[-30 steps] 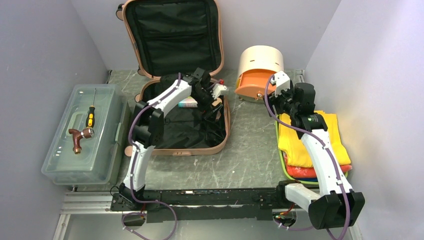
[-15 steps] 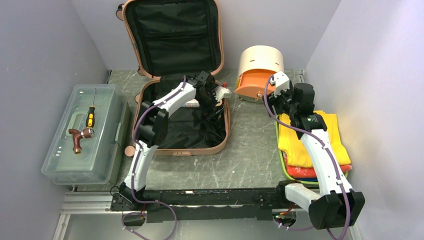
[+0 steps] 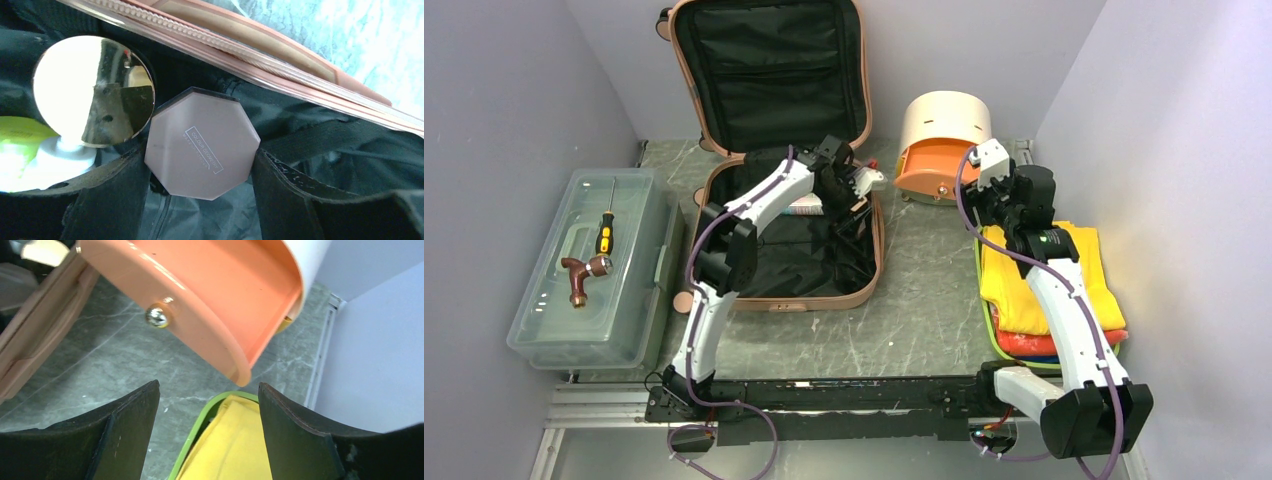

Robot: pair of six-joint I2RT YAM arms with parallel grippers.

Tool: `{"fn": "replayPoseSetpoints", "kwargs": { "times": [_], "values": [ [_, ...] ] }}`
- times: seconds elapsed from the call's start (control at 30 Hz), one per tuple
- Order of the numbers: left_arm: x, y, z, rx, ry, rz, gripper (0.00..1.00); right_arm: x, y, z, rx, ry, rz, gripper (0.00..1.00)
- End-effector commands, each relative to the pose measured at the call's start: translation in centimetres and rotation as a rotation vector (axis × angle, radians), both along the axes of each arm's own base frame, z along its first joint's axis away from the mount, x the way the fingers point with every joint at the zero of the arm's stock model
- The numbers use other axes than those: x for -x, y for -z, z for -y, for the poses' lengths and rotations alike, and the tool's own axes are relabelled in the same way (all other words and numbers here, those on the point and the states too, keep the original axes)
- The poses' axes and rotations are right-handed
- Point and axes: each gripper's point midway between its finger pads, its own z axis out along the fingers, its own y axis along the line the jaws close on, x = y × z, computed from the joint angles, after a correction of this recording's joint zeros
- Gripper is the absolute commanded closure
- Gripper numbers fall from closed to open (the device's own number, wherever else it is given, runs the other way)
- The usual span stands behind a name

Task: Open, take out, and arrange the luggage
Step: Pick up the makeup from the opened luggage, then place the makeup in the drawer.

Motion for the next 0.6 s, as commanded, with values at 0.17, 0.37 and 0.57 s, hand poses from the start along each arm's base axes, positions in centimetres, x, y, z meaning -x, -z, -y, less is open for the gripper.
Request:
{"fn": "replayPoseSetpoints", "kwargs": {
  "times": [0.17, 0.37, 0.57],
  "values": [
    [-1.1, -16.8, 0.7, 0.201, 0.035, 0.363, 0.60, -0.7, -5.0, 5.2, -0.052, 0.294, 0.155, 0.24],
    [-1.8, -23.6, 2.1, 0.338, 0.053, 0.517, 0.55, -0.7, -5.1, 6.9, -0.062, 0.366, 0.167, 0.23],
    [-2.2, -25.4, 5.7, 0.456, 0.102, 0.512, 0.54, -0.6, -5.0, 7.6, -0.063, 0.393, 0.171, 0.23]
  ]
}}
